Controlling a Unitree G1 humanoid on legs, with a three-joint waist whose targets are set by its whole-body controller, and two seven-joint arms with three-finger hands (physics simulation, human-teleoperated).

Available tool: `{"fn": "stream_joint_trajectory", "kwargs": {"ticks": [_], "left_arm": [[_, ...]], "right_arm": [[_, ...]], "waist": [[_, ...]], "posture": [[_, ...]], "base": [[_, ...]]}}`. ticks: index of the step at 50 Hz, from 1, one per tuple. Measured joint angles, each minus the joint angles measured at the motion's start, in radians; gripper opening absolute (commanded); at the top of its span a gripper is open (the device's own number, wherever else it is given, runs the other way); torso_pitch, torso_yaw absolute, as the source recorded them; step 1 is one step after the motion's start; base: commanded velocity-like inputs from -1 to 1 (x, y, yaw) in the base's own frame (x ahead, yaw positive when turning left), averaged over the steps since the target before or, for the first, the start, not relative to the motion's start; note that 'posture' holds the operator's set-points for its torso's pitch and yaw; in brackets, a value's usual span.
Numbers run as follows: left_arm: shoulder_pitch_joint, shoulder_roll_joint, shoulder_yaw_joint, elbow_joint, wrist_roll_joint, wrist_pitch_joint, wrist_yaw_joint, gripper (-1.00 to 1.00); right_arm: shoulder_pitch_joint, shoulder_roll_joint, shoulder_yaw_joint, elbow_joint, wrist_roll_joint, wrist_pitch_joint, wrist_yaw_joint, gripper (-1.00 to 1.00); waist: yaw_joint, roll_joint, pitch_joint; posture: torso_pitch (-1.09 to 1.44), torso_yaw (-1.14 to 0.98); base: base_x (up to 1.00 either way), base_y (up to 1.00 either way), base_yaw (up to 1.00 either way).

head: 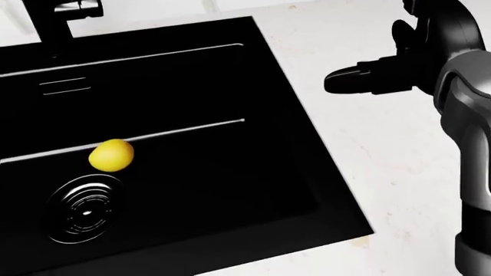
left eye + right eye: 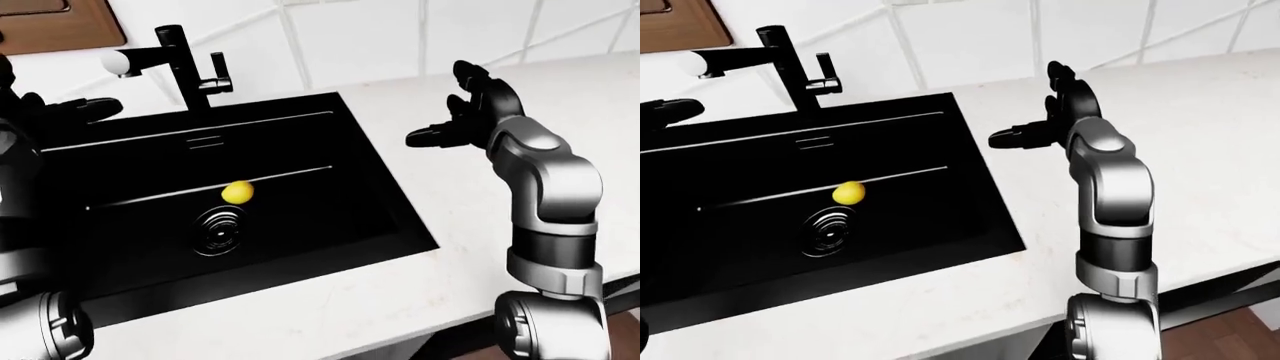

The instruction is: Turn the sink spout to the right.

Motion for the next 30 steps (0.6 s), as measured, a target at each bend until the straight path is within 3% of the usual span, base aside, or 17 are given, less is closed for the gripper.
{"fn": "stream_joint_trajectory", "kwargs": {"ticks": [3, 6, 13, 30], "left_arm": [[-0.013, -0.021, -0.010, 0.012, 0.014, -0.006, 0.003, 1.00], [-0.072, -0.066, -0.053, 0.107, 0.055, -0.047, -0.005, 1.00], [-0.178, -0.145, -0.099, 0.333, 0.140, -0.148, -0.015, 1.00], [-0.309, -0.182, -0.114, 0.480, 0.234, -0.212, 0.027, 1.00]], "right_arm": [[0.003, -0.001, -0.003, 0.001, -0.003, 0.002, -0.002, 1.00], [-0.001, 0.004, 0.002, 0.005, -0.005, 0.003, -0.002, 1.00], [0.014, 0.001, -0.003, -0.017, 0.003, 0.004, 0.004, 1.00], [0.014, -0.002, -0.006, -0.019, 0.006, 0.005, -0.004, 1.00]], "waist": [[0.005, -0.001, -0.002], [0.010, -0.004, -0.005], [0.009, -0.015, -0.010], [0.008, -0.020, -0.023]], "posture": [[0.00, 0.00], [0.00, 0.00], [0.00, 0.00], [0.00, 0.00]], "base": [[0.00, 0.00, 0.00], [0.00, 0.00, 0.00], [0.00, 0.00, 0.00], [0.00, 0.00, 0.00]]}}
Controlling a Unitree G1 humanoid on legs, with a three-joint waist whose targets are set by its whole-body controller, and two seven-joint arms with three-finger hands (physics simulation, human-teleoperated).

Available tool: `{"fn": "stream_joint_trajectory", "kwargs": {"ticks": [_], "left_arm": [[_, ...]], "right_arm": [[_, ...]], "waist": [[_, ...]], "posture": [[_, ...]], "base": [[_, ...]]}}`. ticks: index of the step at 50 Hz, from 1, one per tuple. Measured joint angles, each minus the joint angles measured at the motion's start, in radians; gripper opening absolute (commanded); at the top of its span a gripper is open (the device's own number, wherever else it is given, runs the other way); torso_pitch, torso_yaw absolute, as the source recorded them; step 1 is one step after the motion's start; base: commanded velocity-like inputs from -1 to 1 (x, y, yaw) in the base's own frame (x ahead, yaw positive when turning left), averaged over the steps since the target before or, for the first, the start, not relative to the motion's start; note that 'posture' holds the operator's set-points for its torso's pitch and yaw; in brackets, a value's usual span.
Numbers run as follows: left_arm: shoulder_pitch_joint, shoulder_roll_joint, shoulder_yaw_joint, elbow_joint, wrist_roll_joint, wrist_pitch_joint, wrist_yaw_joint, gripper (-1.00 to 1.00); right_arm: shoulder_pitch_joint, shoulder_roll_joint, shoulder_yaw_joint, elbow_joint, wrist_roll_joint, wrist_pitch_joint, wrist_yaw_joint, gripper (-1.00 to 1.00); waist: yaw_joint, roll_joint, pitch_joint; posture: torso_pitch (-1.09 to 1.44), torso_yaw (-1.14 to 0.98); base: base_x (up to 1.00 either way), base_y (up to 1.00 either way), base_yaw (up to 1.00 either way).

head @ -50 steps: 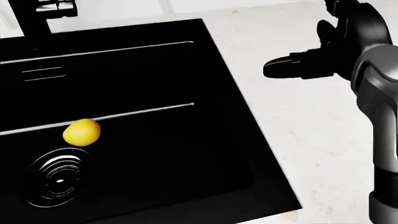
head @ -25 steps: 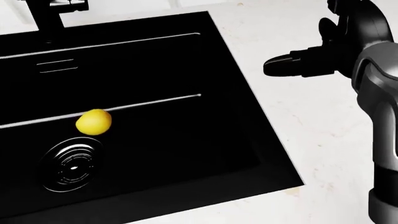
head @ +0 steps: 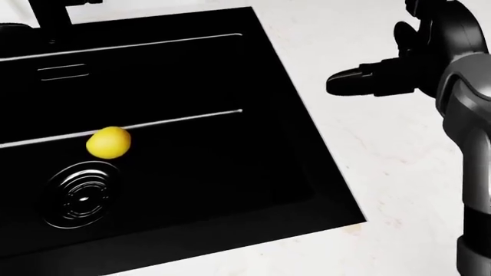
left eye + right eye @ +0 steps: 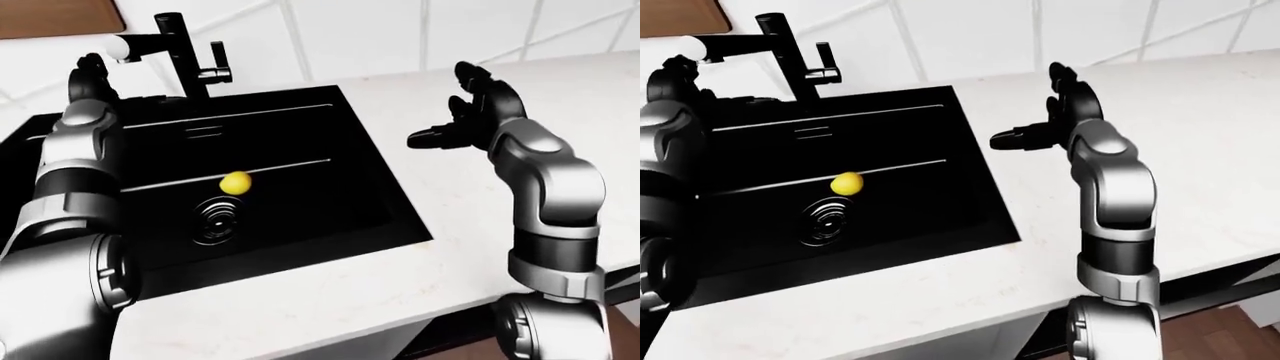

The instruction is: Turn the sink spout to the right.

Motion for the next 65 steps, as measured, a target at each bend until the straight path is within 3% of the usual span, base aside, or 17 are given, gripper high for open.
{"fn": "stream_joint_trajectory", "kwargs": {"ticks": [15, 38, 65], "left_arm": [[-0.031, -0.084, -0.006, 0.126, 0.054, -0.041, 0.057, 1.00], [-0.151, -0.041, -0.001, 0.119, 0.082, 0.035, 0.060, 1.00], [-0.195, -0.076, -0.016, 0.105, 0.107, 0.067, 0.053, 1.00]], "right_arm": [[0.004, -0.002, -0.001, 0.001, 0.003, -0.003, 0.000, 1.00], [0.007, -0.001, -0.001, -0.003, 0.003, -0.001, 0.001, 1.00], [0.009, -0.005, -0.005, -0.013, 0.007, 0.006, -0.001, 1.00]], "waist": [[-0.003, -0.010, 0.003], [-0.004, -0.008, 0.009], [0.000, -0.013, 0.010]], "posture": [[0.00, 0.00], [0.00, 0.00], [0.00, 0.00]], "base": [[0.00, 0.00, 0.00], [0.00, 0.00, 0.00], [0.00, 0.00, 0.00]]}}
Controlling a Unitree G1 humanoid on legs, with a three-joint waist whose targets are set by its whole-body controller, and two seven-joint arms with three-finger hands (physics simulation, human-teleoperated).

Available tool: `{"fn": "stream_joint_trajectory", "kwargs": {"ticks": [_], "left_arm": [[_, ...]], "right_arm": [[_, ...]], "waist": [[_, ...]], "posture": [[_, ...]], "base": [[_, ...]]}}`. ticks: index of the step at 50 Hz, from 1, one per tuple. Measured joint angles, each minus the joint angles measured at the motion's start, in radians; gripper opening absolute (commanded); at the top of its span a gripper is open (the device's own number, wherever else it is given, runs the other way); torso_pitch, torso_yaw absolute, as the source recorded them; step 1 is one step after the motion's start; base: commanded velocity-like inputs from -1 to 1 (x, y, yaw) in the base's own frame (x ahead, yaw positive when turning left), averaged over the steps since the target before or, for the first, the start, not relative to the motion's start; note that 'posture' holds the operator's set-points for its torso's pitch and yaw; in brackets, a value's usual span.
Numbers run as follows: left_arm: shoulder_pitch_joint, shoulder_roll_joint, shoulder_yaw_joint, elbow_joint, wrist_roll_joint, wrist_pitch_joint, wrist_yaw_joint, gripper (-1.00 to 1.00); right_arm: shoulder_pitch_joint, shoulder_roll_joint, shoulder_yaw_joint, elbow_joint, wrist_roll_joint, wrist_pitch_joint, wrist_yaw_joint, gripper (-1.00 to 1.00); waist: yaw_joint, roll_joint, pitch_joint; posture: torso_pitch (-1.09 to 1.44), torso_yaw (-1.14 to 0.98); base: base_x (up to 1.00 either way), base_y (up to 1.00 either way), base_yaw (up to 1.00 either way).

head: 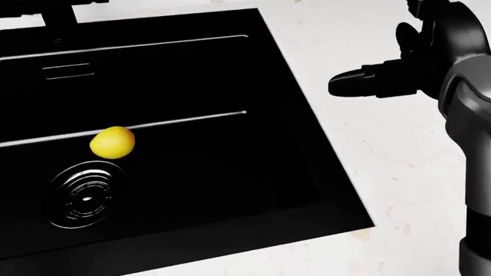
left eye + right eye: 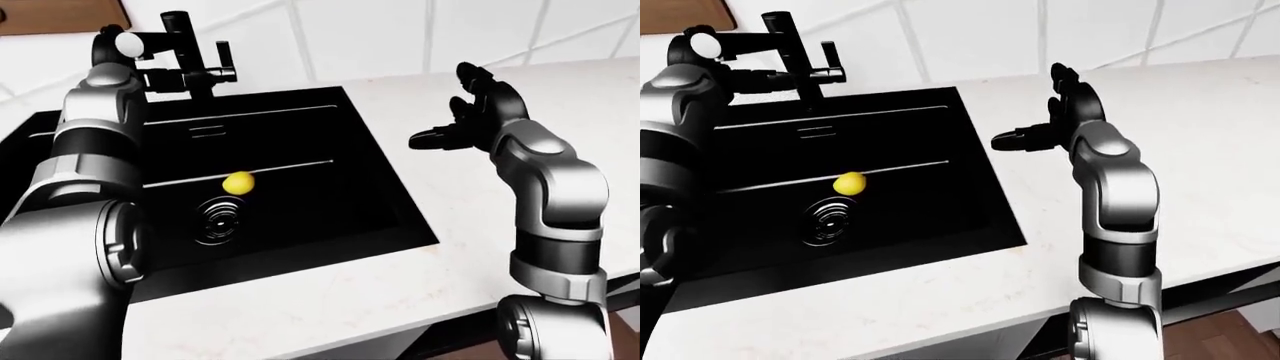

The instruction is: Turn the sink spout to the right.

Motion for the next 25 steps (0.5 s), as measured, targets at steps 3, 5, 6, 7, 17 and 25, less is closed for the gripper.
{"fn": "stream_joint_trajectory", "kwargs": {"ticks": [3, 5, 6, 7, 17, 25], "left_arm": [[-0.006, -0.004, -0.001, -0.003, 0.001, 0.003, 0.000, 1.00], [-0.007, -0.007, -0.001, -0.004, 0.002, 0.002, 0.000, 1.00], [-0.007, -0.009, -0.002, -0.004, 0.002, 0.001, 0.000, 1.00], [-0.008, -0.010, -0.002, -0.004, 0.002, 0.001, 0.000, 1.00], [-0.016, -0.032, -0.005, -0.003, 0.002, 0.005, 0.003, 1.00], [-0.018, -0.047, -0.009, -0.008, 0.001, 0.012, 0.003, 1.00]], "right_arm": [[0.001, 0.000, -0.001, -0.003, 0.001, 0.000, 0.000, 1.00], [0.003, -0.001, -0.002, -0.005, 0.002, 0.001, 0.000, 1.00], [0.004, -0.002, -0.003, -0.007, 0.003, 0.002, 0.000, 1.00], [0.004, -0.002, -0.003, -0.009, 0.003, 0.003, 0.000, 1.00], [0.010, -0.004, -0.005, -0.020, 0.009, 0.009, 0.000, 1.00], [0.019, -0.008, -0.013, -0.037, 0.014, 0.016, -0.003, 1.00]], "waist": [[0.000, -0.001, -0.001], [0.001, 0.000, -0.002], [0.001, 0.000, -0.002], [0.001, 0.000, -0.002], [0.002, -0.002, -0.002], [0.001, -0.004, -0.002]], "posture": [[0.00, 0.00], [0.00, 0.00], [0.00, 0.00], [0.00, 0.00], [0.00, 0.00], [0.00, 0.00]], "base": [[0.00, 0.00, 0.00], [0.00, 0.00, 0.00], [0.00, 0.00, 0.00], [0.00, 0.00, 0.00], [0.00, 0.00, 0.00], [0.00, 0.00, 0.00]]}}
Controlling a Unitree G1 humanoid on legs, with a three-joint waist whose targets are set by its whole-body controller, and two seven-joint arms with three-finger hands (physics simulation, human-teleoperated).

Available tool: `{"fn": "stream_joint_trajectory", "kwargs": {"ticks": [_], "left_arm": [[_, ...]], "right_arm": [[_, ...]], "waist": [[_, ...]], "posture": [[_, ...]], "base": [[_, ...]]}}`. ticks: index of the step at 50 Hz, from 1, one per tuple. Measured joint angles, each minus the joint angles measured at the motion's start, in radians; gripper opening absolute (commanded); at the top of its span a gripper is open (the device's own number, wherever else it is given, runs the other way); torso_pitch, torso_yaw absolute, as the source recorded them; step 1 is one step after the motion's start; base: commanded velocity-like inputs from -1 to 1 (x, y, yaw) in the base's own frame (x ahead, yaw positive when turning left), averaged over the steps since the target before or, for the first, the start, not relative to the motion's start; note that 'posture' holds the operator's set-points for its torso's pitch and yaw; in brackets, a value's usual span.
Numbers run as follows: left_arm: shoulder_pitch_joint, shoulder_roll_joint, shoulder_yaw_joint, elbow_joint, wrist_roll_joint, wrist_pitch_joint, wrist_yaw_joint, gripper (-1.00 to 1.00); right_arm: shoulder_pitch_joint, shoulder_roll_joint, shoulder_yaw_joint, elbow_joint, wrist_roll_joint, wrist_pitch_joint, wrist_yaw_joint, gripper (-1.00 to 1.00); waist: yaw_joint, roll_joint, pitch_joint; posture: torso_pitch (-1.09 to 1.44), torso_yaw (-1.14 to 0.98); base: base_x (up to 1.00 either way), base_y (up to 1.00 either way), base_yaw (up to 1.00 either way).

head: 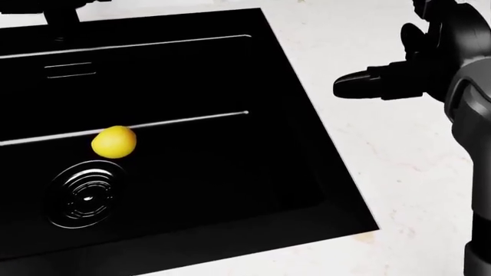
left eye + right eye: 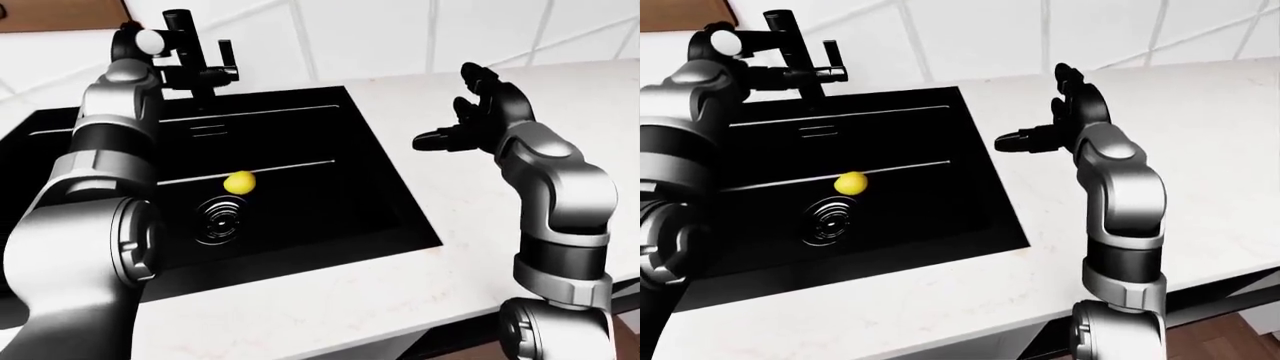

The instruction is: Turn the sink spout to the right.

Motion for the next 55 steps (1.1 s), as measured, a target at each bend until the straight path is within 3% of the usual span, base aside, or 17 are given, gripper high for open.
{"fn": "stream_joint_trajectory", "kwargs": {"ticks": [55], "left_arm": [[-0.049, -0.115, -0.027, -0.038, -0.031, 0.049, 0.014, 1.00]], "right_arm": [[0.027, -0.006, -0.008, -0.021, 0.017, 0.003, -0.001, 1.00]], "waist": [[0.003, -0.009, 0.003]], "posture": [[0.00, 0.00]], "base": [[0.00, 0.00, 0.00]]}}
